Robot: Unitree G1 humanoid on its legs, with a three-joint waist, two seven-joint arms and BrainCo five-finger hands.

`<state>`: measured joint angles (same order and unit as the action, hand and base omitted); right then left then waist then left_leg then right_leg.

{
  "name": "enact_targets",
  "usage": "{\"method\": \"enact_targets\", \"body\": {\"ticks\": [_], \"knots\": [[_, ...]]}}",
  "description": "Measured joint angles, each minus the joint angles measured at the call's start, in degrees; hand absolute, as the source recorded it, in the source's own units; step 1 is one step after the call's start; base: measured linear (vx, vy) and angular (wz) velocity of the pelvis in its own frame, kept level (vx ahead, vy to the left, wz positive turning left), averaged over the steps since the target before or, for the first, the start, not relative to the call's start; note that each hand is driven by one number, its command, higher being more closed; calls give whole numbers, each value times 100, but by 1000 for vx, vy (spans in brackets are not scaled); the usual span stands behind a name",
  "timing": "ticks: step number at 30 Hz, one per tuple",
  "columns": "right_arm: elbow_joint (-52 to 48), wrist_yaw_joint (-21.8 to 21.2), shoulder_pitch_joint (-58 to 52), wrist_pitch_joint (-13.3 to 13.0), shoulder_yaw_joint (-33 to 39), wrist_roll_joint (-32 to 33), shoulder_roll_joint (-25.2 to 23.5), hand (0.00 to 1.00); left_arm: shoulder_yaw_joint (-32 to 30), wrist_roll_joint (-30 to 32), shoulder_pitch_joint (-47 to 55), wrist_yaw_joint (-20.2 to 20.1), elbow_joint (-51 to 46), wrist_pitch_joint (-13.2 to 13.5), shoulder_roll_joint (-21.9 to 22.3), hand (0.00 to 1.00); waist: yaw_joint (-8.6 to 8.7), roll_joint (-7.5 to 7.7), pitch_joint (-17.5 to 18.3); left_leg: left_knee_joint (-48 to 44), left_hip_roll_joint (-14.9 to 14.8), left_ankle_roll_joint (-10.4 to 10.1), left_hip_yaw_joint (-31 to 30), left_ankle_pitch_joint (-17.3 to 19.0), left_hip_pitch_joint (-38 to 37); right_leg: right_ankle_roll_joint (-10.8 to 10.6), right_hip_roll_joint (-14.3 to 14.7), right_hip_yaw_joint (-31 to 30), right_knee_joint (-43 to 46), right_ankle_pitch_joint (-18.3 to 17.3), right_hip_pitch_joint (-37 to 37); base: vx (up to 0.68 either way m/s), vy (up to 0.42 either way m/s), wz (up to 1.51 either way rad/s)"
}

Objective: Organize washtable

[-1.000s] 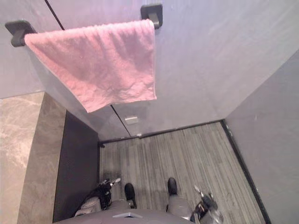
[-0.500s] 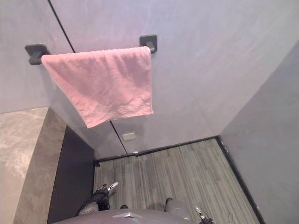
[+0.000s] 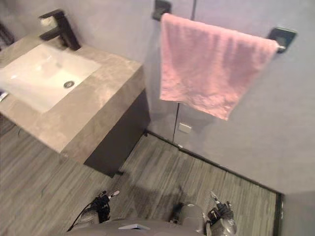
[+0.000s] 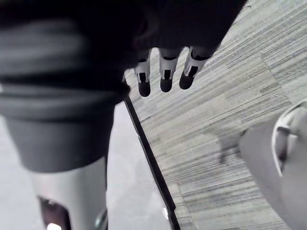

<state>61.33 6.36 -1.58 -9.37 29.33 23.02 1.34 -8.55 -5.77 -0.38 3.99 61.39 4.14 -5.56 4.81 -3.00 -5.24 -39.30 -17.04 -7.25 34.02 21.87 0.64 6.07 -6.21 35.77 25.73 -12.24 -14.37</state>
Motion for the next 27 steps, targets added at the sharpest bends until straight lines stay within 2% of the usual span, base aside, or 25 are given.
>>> {"method": "enact_targets", "body": {"ticks": [1, 3, 4, 5, 6, 7, 8, 9, 10, 11, 12, 13, 14, 15, 17, 18, 20, 21, 22, 23, 24, 25, 27], "knots": [[13, 2, 59, -1, -38, -4, -8, 0, 162, 11, -68, -1, -35, -1, -5, 0, -3, -35, 21, 642, 144, 49, 11, 202, -126, -14, 72, 68, -166, 99, -73, 38, 120, 49], [66, 23, 70, 0, -46, -8, -2, 0, 298, 69, -207, -4, -36, 4, -2, 0, 5, -6, 13, 1436, 413, 17, 65, 181, -353, -34, 17, 144, -243, 208, -83, 13, 117, 27], [199, 57, 75, 10, -64, -9, 87, 0, 484, 75, -247, -15, -89, 8, 15, 0, 21, 4, 15, 1928, 632, 13, 41, 131, -573, -33, -128, 142, 4, 208, -125, 17, 169, 30], [228, 83, 22, 9, -212, -16, 184, 0, 667, 81, -318, -8, -152, 41, 34, 0, 57, 23, 5, 2215, 841, -7, 18, 70, -761, -6, -385, 94, 402, 200, -215, 10, 184, 27], [230, 91, -14, 9, -301, -29, 232, 0, 690, 107, -329, -12, -164, 66, 56, 0, 77, 33, 5, 2297, 932, 8, 9, 37, -838, 13, -477, 66, 526, 209, -232, 13, 222, 8], [235, 108, -64, 11, -459, -110, 268, 0, 686, 195, -279, -7, -203, 122, 75, 0, 64, 66, -1, 2155, 1016, -7, 36, -5, -877, -26, -457, -146, 270, 257, -95, -22, 226, -20], [239, 108, -7, 11, -599, -179, 210, 0, 677, 215, -256, -2, -215, 176, 20, 0, 11, 280, -120, 1689, 967, 69, 2, 150, -607, -309, -438, -411, -224, 452, 99, -83, 194, -36], [242, 109, 28, 8, -683, -194, 188, 0, 676, 248, -257, -1, -222, 215, 1, 0, 3, 319, -170, 1834, 973, 235, -2, 211, -559, -334, -436, -486, -371, 618, 145, -268, 87, -37], [234, 101, 42, 0, -792, -234, 190, 0, 678, 289, -222, -2, -248, 233, -39, 0, 36, 316, -213, 2510, 913, 344, 12, -407, -511, -456, -406, -580, -444, 862, 166, -262, 83, -29], [239, 96, 22, 15, -905, -235, 167, 0, 680, 314, -144, 3, -240, 232, -76, 0, 9, 429, -255, 2631, 1060, 387, 50, -523, -641, -641, -444, -876, -429, 989, 164, -197, 236, -13], [230, 81, -49, 15, -973, -234, 118, 0, 686, 401, -100, 3, -226, 230, -122, 0, 36, 426, -268, 2671, 1049, 416, 23, -545, -675, -942, -371, -1317, -432, 1208, 148, -34, 429, 5], [200, 38, -152, 12, -1041, -199, 29, 0, 637, 463, -18, -2, -123, 224, -184, 0, 59, 422, -283, 2659, 1021, 494, -22, -592, -671, -1091, -244, -1907, -408, 1501, 106, 16, 465, 33], [161, 16, -222, 7, -1101, -225, 21, 0, 603, 512, 57, 2, -67, 196, -209, 0, 76, 488, -274, 2647, 992, 535, -134, -615, -641, -1093, -167, -2248, -145, 1577, 49, 59, 357, 63], [159, -11, -316, 8, -1164, -224, 15, 0, 508, 517, 100, -1, -57, 150, -308, 0, 74, 546, -294, 2583, 918, 613, -303, -620, -563, -1109, -64, -2552, 360, 1492, -17, 122, 186, 73], [152, -28, -420, 6, -1178, -228, -11, 0, 366, 578, 102, 6, 16, 82, -378, 0, 71, 576, -306, 2557, 898, 726, -690, -672, -502, -1289, 100, -2899, 1565, 1239, -146, 283, 47, 107], [152, -43, -450, 7, -1206, -237, -3, 0, 364, 637, 130, 1, 16, 67, -434, 0, 54, 582, -308, 2481, 922, 747, -938, -694, -409, -1309, 295, -3168, 1794, 1202, -33, 303, 13, 110], [139, -74, -479, 5, -1349, -285, 6, 0, 262, 642, 200, -2, 13, 63, -451, 0, 57, 622, -306, 2274, 985, 745, -1116, -696, -264, -1301, 393, -3394, 1390, 1257, 254, 75, 9, 79], [103, -120, -350, 3, -1503, -424, 24, 0, 65, 644, 259, 2, 37, 44, -441, 0, 4, 687, -362, 1458, 939, 644, -1324, -789, 275, -1280, 281, -3624, 714, 1164, 694, -311, -37, 66], [117, -129, -263, 18, -1571, -460, 13, 0, 11, 651, 235, 0, 62, 46, -433, 0, -64, 822, -409, 1478, 1055, 823, -1359, -568, 515, -1324, 146, -3767, 496, 1058, 762, -753, -381, 59], [107, -134, -174, 5, -1631, -522, 54, 0, -6, 657, 224, 7, 39, 51, -303, 0, -128, 720, -341, 2770, 926, 801, -1462, -1725, 589, -1519, 223, -4017, 296, 678, 858, -934, -527, 28], [124, -135, 20, 10, -1760, -597, -22, 0, -46, 616, 237, 26, -78, 50, -356, 0, -270, 857, -382, 2658, 1075, 741, -1505, -1812, 809, -1324, 89, -4236, 107, 422, 872, -795, -540, 18], [119, -149, 90, 7, -1867, -641, -54, 0, -47, 617, 226, 42, -107, 62, -385, 0, -345, 825, -384, 2605, 1068, 761, -1506, -1798, 930, -1242, 72, -4247, -148, 370, 895, -588, -364, 3], [119, -174, 345, 11, -2170, -699, -172, 0, -55, 615, 222, 68, -98, 67, -475, 0, -500, 862, -365, 2410, 983, 760, -1509, -1800, 1205, -1197, 137, -4238, -983, 382, 1167, -301, -220, -10]]}}
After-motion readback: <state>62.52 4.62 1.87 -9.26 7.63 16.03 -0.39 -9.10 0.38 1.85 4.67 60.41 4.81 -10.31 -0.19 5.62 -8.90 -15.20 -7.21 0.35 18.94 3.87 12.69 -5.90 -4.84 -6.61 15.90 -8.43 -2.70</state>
